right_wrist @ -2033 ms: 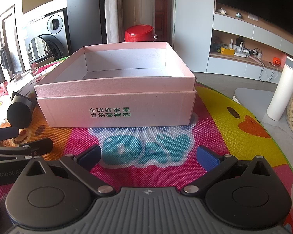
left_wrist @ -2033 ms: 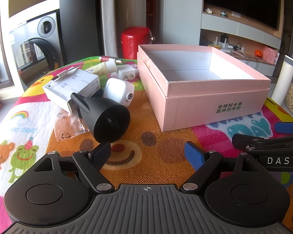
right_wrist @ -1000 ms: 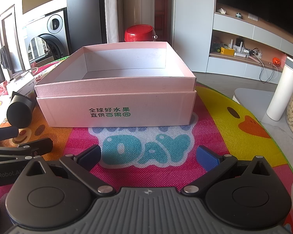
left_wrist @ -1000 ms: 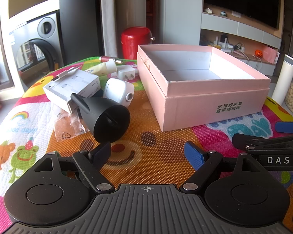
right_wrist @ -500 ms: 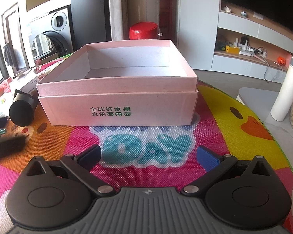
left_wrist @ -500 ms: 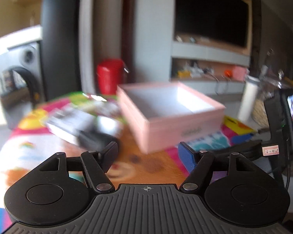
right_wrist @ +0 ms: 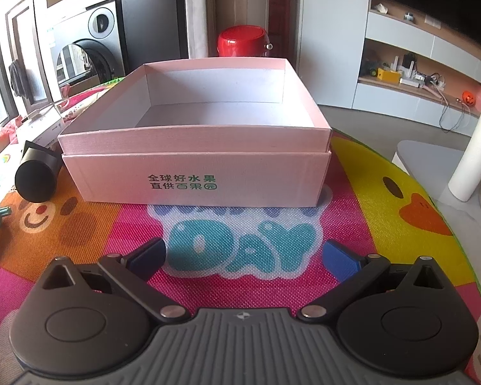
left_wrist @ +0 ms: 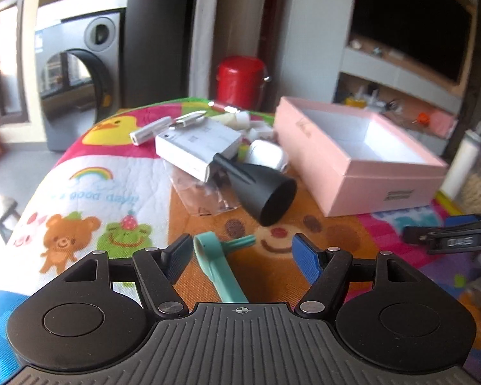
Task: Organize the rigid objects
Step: 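Grasp the teal toy piece with the left tool while the right tool grasps the red cylinder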
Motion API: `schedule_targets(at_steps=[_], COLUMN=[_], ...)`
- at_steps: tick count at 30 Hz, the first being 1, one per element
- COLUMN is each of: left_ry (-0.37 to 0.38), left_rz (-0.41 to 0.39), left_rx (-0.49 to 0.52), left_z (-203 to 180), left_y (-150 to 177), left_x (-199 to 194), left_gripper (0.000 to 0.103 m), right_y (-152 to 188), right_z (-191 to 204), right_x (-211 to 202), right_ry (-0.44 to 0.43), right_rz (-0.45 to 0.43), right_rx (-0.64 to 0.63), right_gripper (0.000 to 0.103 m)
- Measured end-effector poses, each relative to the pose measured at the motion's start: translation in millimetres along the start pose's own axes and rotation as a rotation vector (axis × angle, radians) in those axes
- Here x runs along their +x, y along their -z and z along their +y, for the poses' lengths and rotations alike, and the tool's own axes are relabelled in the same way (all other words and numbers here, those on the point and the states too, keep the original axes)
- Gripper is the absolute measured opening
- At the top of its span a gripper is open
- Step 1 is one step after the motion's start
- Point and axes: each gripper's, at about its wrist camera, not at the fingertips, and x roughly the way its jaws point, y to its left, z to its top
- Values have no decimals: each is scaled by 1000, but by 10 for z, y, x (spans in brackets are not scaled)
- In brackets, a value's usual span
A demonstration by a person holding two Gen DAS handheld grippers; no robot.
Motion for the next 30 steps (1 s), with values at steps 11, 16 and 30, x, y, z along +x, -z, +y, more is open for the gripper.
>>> schedule_targets(at_steps=[11,16,30], left_ry=[-46,34,117], left_rz=[10,8,-87], left_rx=[8,2,-110], left_z=[-58,2,688], left_y=[71,80,-71], left_x=[168,104,20], left_gripper=[51,51,51], right_y=[-37,-23,-2084], right_z=[-21,-6,1366], right_x=[14,-19,-100], right_ry=[-6,-44,-311], right_rz=[22,16,-35], right_rx=[1,-37,-257], right_gripper=[103,102,49])
